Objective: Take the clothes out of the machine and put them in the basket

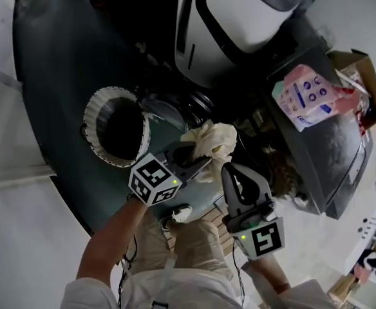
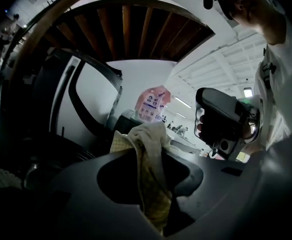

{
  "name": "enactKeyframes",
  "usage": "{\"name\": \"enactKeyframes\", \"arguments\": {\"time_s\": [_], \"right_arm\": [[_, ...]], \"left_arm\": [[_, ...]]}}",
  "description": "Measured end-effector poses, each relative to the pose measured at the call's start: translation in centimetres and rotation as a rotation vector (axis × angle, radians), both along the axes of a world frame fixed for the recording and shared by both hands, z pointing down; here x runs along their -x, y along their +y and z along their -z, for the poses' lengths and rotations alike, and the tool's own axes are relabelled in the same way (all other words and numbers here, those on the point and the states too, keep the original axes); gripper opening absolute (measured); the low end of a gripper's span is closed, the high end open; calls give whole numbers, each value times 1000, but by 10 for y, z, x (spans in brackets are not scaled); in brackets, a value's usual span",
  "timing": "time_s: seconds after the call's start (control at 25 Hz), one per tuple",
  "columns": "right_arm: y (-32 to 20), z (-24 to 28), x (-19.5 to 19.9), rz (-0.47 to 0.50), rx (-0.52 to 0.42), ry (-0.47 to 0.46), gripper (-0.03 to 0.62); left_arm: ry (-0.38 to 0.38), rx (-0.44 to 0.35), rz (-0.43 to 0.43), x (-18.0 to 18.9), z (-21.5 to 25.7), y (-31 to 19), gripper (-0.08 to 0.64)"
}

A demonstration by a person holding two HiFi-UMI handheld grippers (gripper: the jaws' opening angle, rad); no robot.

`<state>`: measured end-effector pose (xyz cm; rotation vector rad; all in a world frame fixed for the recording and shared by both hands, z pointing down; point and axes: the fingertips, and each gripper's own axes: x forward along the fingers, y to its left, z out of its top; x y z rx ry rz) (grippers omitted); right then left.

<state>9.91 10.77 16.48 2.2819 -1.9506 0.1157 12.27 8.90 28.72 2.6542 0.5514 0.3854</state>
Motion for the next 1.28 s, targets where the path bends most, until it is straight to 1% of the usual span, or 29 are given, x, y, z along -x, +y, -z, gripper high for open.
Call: {"name": "enactKeyframes", "arguments": {"time_s": [0.12,0.24,0.36,0.48,0.64,0.8,0.92,1.0,1.08,1.28], "right_arm": [[-13,29,18,79,-11,0,14],[-31,50,40,140,-1,-7,14],[-67,69,60,205,3,10,14],[-112,83,73,252,0,24,14],[-164,97,99,316,24,53,14],[-206,105,120,364,41,73,14],[-232,111,137,405,40,82,14],[-249,111,143,423,37,79,14],[-264,108,142,442,36,72,14],[-284,92,130,518,39,47,14]], "left_arm": [[6,-10,122,23,31,-23,110],[17,-11,227,53,60,-47,112],[44,-18,353,90,85,-88,112],[59,-50,460,121,100,-136,112],[84,-46,553,160,115,-185,112],[109,-7,648,197,121,-230,112],[114,23,710,224,126,-258,112],[115,28,747,239,131,-274,112],[111,25,786,246,130,-289,112],[73,27,904,247,115,-310,112]]}}
